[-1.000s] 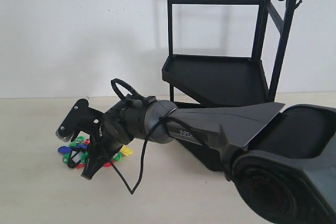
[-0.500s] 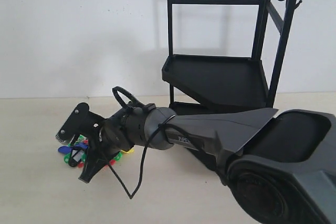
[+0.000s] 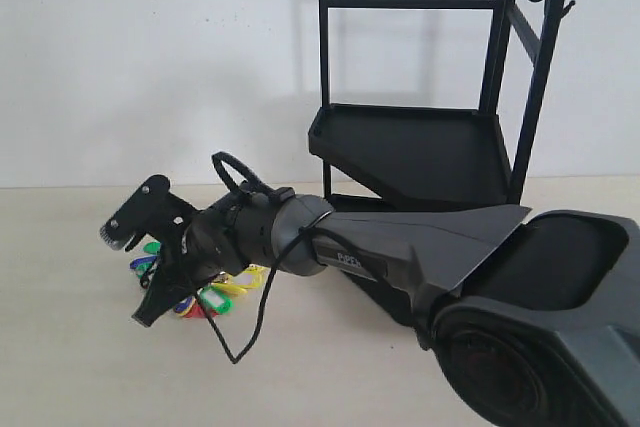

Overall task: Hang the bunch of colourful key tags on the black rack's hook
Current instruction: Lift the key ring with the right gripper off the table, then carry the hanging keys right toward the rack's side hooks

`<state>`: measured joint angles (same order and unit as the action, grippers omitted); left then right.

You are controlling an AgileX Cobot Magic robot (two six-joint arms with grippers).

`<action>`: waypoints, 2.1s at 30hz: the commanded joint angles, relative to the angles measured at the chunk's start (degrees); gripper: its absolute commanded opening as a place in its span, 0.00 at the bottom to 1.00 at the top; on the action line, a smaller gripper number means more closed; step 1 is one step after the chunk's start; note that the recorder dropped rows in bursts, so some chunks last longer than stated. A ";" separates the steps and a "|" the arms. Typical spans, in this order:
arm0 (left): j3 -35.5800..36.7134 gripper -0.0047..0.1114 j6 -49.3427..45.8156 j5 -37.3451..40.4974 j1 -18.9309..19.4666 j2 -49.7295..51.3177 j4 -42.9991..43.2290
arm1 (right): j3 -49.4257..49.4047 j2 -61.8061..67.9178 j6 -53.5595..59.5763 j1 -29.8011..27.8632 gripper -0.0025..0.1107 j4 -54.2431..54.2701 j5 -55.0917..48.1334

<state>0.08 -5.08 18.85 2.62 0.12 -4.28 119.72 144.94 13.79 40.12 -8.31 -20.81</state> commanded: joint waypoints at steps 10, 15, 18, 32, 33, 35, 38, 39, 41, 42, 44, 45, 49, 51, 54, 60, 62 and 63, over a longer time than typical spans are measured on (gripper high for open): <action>-0.08 0.08 0.60 -0.87 0.14 -0.12 -0.43 | 2.03 -11.79 -16.27 -0.22 0.02 15.87 -10.99; -0.08 0.08 0.60 -0.87 0.14 -0.12 -0.43 | 2.03 -15.42 -16.42 -0.22 0.02 16.52 -18.05; -0.08 0.08 0.60 -0.87 0.14 -0.12 -0.43 | 2.03 -17.55 -13.23 -0.22 0.02 16.52 -22.95; -0.08 0.08 0.60 -0.87 0.14 -0.12 -0.43 | 2.03 -29.47 -4.69 -0.22 0.02 16.52 -46.34; -0.08 0.08 0.60 -0.87 0.14 -0.12 -0.43 | 2.03 -30.45 -4.69 -0.22 0.02 16.52 -47.28; -0.08 0.08 0.60 -0.87 0.14 -0.12 -0.43 | 1.84 -32.20 -4.69 -0.22 0.02 16.52 -48.36; -0.08 0.08 0.60 -0.87 0.14 -0.12 -0.43 | 0.47 -35.58 -4.69 -0.22 0.02 15.58 -48.87; -0.08 0.08 0.60 -0.87 0.14 -0.12 -0.43 | -0.45 -36.95 -4.69 -0.22 0.02 15.16 -48.99; -0.08 0.08 0.60 -0.87 0.14 -0.12 -0.43 | -2.70 -39.70 -4.69 -0.22 0.02 14.75 -49.09; -0.08 0.08 0.60 -0.87 0.14 -0.12 -0.43 | -4.29 -41.37 -4.89 -0.22 0.02 14.24 -48.80; -0.08 0.08 0.60 -0.87 0.14 -0.12 -0.43 | -8.08 -45.02 -5.82 -0.22 0.02 12.61 -47.23; -0.08 0.08 0.60 -0.87 0.14 -0.12 -0.43 | -10.36 -46.98 -6.31 -0.22 0.02 11.85 -46.37; -0.08 0.08 0.60 -0.87 0.14 -0.12 -0.43 | -20.74 -54.74 -10.48 -0.22 0.02 7.87 -39.73; -0.08 0.08 0.60 -0.87 0.14 -0.12 -0.43 | -28.13 -59.17 -13.02 -0.22 0.02 7.64 -34.49; -0.08 0.08 0.60 -0.87 0.14 -0.12 -0.43 | -38.73 -64.62 -15.46 -0.22 0.02 7.64 -26.27; -0.08 0.08 0.60 -0.87 0.14 -0.12 -0.43 | -47.53 -68.60 -15.35 -0.26 0.02 3.41 -17.04; -0.08 0.08 0.60 -0.87 0.14 -0.12 -0.43 | -46.72 -69.44 -18.94 -0.26 0.02 0.83 -14.97; -0.08 0.08 0.60 -0.87 0.14 -0.12 -0.43 | -46.46 -69.85 -20.20 -0.26 0.02 0.85 -13.99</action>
<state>0.08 -5.08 18.85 2.62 0.12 -4.28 72.41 77.25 -3.42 40.03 -4.62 -40.02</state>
